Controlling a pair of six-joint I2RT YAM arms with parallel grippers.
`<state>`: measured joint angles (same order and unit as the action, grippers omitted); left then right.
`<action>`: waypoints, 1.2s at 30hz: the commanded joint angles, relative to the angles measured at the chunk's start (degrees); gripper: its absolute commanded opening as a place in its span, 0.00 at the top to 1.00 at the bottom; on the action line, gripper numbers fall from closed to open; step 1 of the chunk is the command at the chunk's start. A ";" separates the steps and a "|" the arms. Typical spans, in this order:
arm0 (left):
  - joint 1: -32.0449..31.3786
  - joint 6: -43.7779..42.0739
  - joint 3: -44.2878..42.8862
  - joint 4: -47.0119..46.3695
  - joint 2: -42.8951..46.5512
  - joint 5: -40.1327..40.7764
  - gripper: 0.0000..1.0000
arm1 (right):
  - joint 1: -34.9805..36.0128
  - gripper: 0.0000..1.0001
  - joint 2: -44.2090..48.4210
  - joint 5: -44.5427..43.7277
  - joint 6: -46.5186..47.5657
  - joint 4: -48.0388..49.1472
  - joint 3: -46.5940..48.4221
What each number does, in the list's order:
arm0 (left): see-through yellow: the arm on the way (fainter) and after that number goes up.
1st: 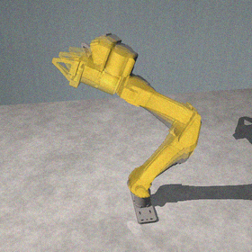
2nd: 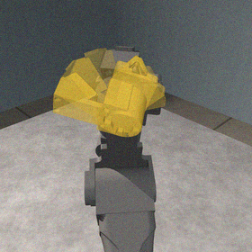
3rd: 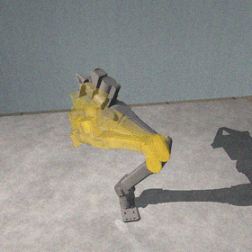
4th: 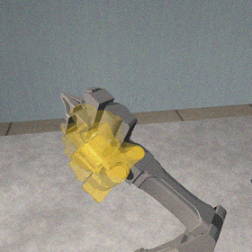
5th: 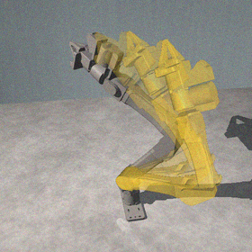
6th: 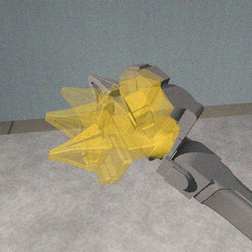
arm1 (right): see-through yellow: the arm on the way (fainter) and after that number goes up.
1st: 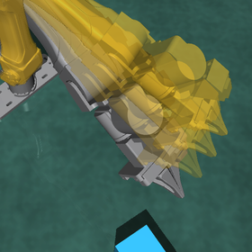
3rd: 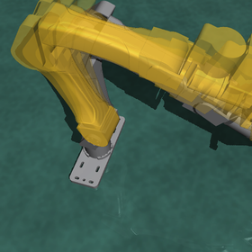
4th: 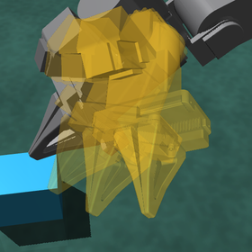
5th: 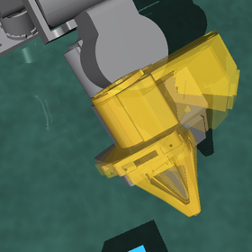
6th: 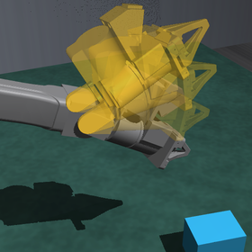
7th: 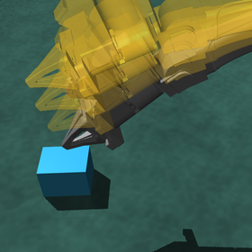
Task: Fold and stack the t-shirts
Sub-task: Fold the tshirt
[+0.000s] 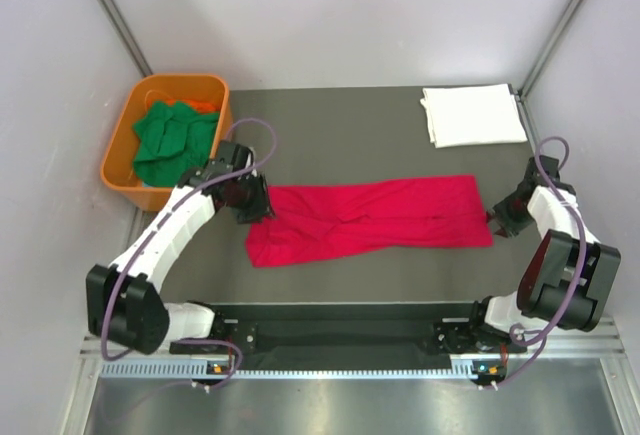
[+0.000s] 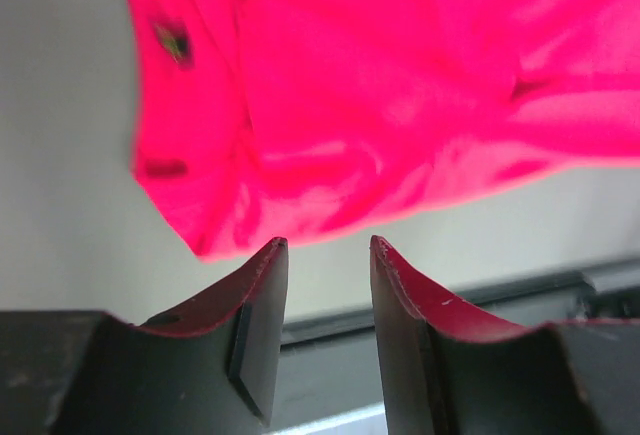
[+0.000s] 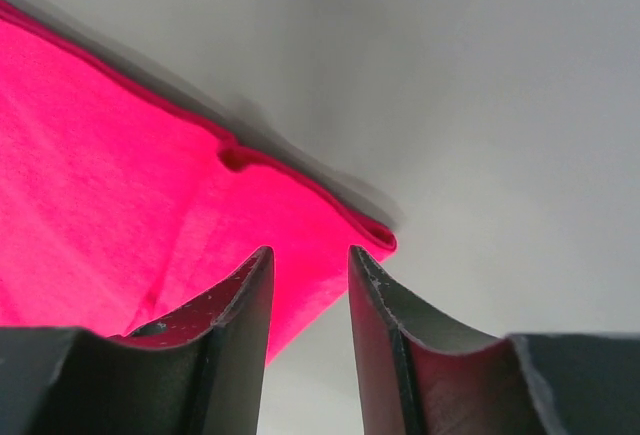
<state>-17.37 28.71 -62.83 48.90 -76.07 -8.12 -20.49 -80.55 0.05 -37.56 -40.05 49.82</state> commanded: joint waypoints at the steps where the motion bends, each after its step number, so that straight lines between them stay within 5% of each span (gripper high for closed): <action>1: -0.30 5.55 10.31 -8.09 5.65 -9.43 0.57 | -0.51 0.63 1.37 1.68 -1.37 -0.03 -1.65; 5: -0.39 8.90 16.32 -12.25 5.85 -13.06 0.56 | -0.51 0.64 1.28 2.76 -2.43 2.26 -4.11; 20: -0.48 8.82 23.81 -17.71 -1.00 -5.16 0.53 | -0.51 0.67 -2.94 -2.69 -2.26 10.70 -7.02; 31: -1.00 9.96 21.17 -13.05 -6.98 10.13 0.58 | -0.51 1.00 -4.43 -5.49 -0.59 11.76 -7.55; 36: -1.53 10.58 19.77 -10.24 -6.72 17.25 0.57 | -0.60 1.00 -2.07 -8.57 1.61 9.38 -7.20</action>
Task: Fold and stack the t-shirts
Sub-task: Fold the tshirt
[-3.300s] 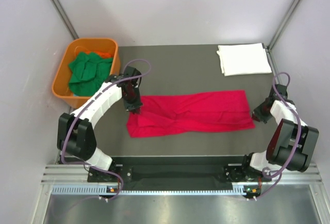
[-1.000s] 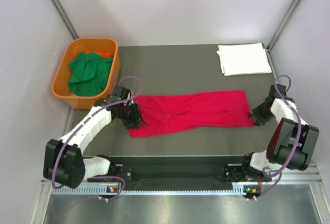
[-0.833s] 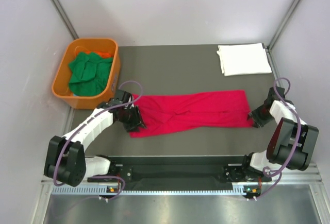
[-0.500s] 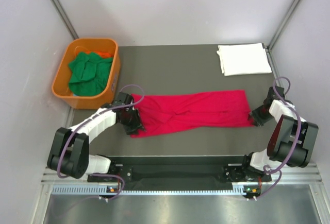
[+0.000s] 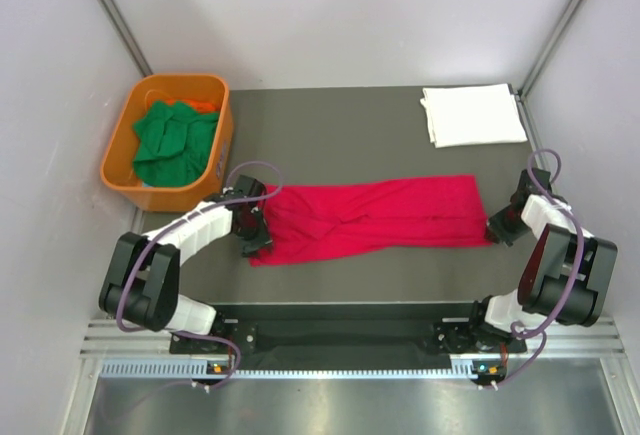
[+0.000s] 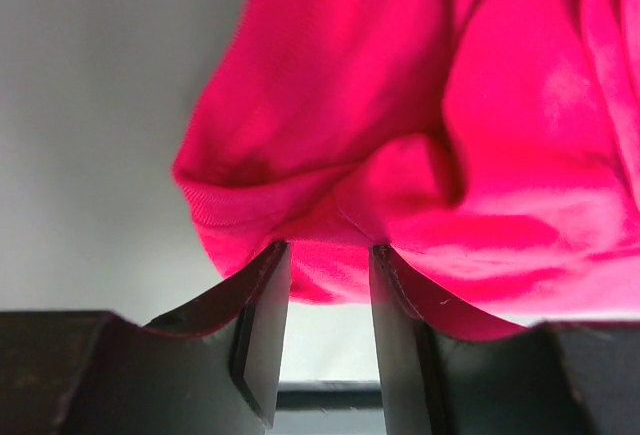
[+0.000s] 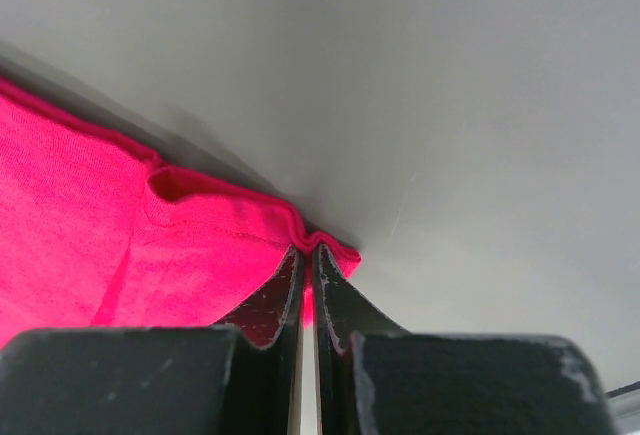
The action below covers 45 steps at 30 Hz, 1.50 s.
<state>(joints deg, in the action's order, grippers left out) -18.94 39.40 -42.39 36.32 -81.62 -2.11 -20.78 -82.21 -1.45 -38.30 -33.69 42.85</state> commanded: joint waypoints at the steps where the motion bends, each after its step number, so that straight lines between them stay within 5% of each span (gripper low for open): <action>1: -0.31 -0.20 -1.63 2.97 -1.26 12.03 0.57 | -0.32 1.00 -0.14 -7.59 2.71 2.41 -0.05; 21: -3.03 -1.07 -8.57 10.44 0.23 14.24 0.54 | -0.49 1.00 6.45 -8.40 1.65 -1.20 -5.07; 26: -3.03 -4.41 -15.43 12.64 0.33 12.57 0.53 | -0.49 0.82 5.40 -7.51 4.98 -4.71 1.52; 35: -2.86 -8.55 -31.34 6.49 -11.61 -1.31 0.52 | -0.41 0.71 2.34 1.27 11.15 -3.74 13.92; 45: -2.86 -9.60 -38.29 3.32 -24.89 1.66 0.52 | 2.67 0.73 -10.59 2.14 8.50 -4.02 22.00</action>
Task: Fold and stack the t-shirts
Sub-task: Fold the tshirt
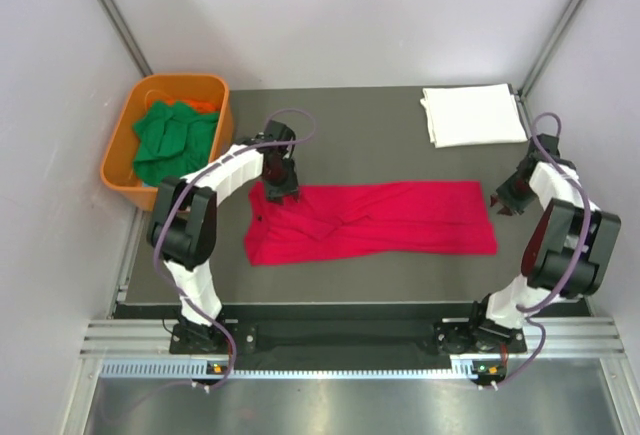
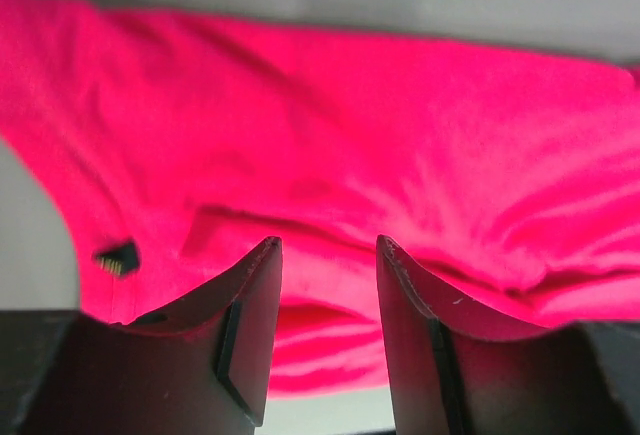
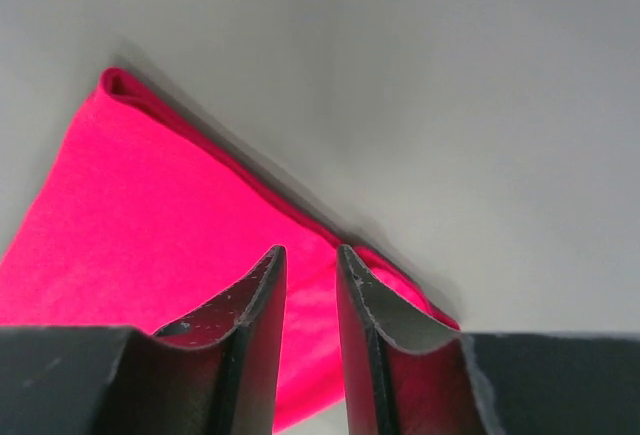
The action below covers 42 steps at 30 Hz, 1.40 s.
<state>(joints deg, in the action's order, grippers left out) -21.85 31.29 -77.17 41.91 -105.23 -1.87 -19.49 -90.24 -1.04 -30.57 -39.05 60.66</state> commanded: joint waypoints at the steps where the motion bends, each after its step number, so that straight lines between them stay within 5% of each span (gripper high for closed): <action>1: 0.05 -1.75 -3.87 -2.36 -2.08 1.34 0.52 | 1.47 0.72 -3.53 4.00 3.64 2.39 4.63; 8: 0.05 -2.37 -5.54 -3.15 -8.49 1.43 0.53 | 1.73 0.62 -4.42 6.23 10.35 10.47 2.97; 15: 0.14 -2.11 -7.38 -2.80 -12.63 7.93 0.53 | 1.82 0.61 -11.36 18.14 18.25 15.75 7.00; 21: 0.14 -2.02 -8.70 -2.62 -15.18 9.42 0.53 | 2.70 0.62 -17.25 18.54 22.13 14.44 11.49; 25: 0.14 -2.28 -9.14 -2.97 -15.71 11.01 0.53 | 2.96 0.69 -19.10 15.46 23.18 13.65 13.60; 31: 0.14 -2.28 -11.25 -3.94 -17.46 11.27 0.54 | 3.14 1.00 -21.30 14.67 23.53 14.18 15.71; 42: 0.05 -4.04 -14.06 -3.24 -19.40 13.29 0.53 | 4.28 1.00 -23.05 9.13 24.06 14.18 18.79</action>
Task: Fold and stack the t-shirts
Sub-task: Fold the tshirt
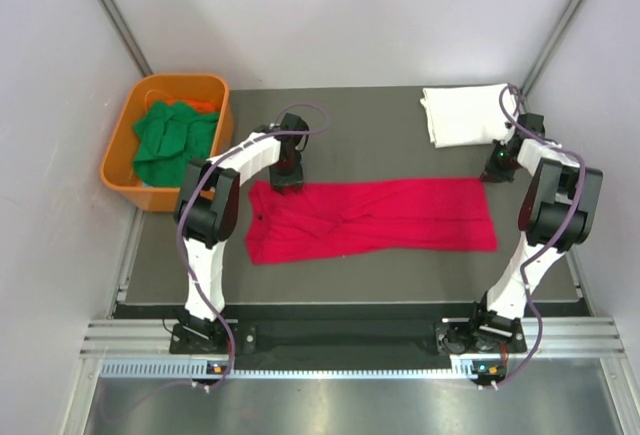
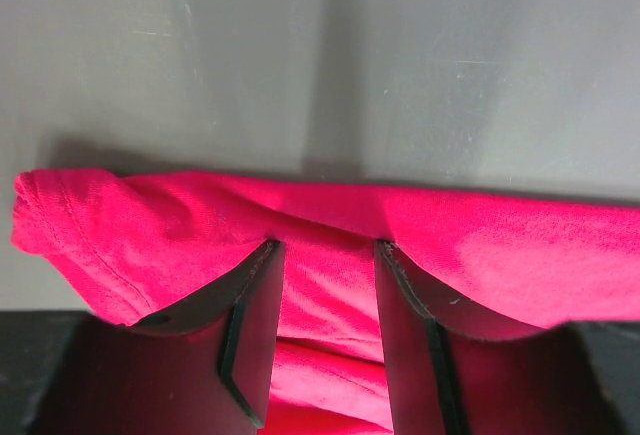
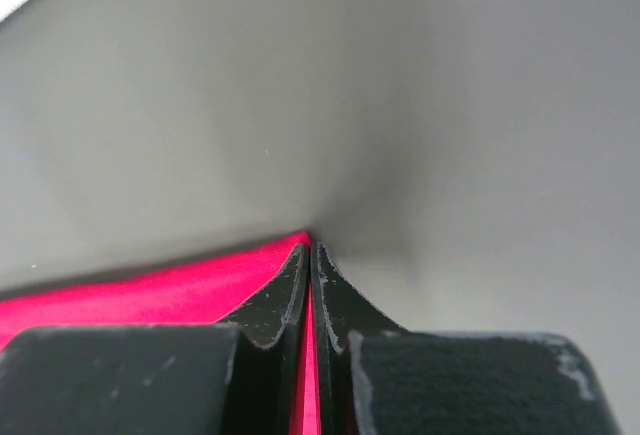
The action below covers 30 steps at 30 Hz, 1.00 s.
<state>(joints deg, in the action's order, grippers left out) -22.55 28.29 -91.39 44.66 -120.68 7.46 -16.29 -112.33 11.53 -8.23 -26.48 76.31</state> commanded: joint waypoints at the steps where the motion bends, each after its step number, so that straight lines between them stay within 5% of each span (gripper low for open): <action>1: 0.75 -1.31 -0.27 -5.99 -4.12 3.79 0.53 | 1.18 1.00 -1.13 -3.70 1.99 1.61 3.31; 6: 0.75 -1.84 -2.29 -3.97 -4.65 2.82 0.53 | 1.27 0.85 -1.31 -4.58 1.38 0.29 4.37; 13: 0.57 -2.01 -3.69 -2.22 2.02 0.89 0.51 | 1.35 0.71 0.96 -16.35 -17.06 -18.39 13.59; 21: -0.39 -2.28 0.24 -0.01 9.32 -2.62 0.51 | 1.00 0.68 6.69 -15.23 -33.06 -27.30 6.49; 30: -0.57 1.85 13.08 -5.38 14.07 -12.82 0.51 | 1.00 0.70 9.50 -16.89 -40.02 -27.31 -0.29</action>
<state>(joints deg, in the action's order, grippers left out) -22.94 28.38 -81.01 42.33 -107.90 -1.43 -15.44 -105.93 -3.46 -44.23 -53.17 76.29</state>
